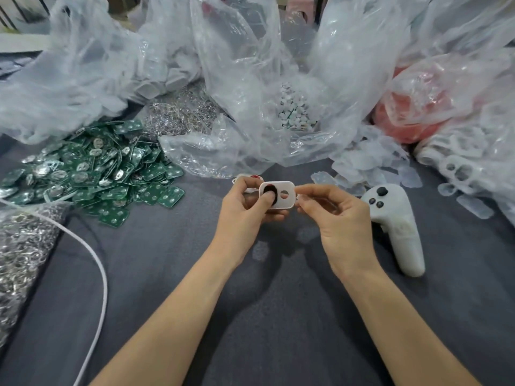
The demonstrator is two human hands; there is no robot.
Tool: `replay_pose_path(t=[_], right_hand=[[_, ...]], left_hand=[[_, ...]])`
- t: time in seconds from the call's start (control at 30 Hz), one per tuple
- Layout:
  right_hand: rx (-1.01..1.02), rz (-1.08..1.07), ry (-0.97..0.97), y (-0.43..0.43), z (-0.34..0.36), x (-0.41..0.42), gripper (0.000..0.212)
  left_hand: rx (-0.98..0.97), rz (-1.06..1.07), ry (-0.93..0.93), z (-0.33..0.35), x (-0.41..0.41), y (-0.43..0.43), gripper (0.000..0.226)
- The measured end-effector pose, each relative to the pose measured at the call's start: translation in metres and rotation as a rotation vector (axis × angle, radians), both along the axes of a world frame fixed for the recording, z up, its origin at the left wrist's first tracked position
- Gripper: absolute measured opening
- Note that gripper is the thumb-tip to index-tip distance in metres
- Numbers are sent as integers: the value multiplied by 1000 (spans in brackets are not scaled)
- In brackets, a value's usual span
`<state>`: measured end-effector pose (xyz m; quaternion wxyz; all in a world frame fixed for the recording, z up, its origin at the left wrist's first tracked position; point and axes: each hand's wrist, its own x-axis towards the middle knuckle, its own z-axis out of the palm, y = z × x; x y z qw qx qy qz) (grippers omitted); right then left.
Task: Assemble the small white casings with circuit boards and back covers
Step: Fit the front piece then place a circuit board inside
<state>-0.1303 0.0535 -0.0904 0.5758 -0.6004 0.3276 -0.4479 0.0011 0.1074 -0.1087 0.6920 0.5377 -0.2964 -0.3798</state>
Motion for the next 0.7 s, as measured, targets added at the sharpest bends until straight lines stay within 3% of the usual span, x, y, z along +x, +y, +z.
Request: replay_pose_path(t=[0.33, 0.53, 0.7], right_hand=[[40, -28, 7, -3, -3, -1, 23], [-128, -83, 189, 0, -5, 2, 22], [-122, -15, 168, -2, -4, 1, 25]], left_hand=[[31, -18, -37, 5, -4, 4, 12], [4, -120, -138, 5, -9, 6, 15], [-14, -144, -128, 6, -11, 8, 15]])
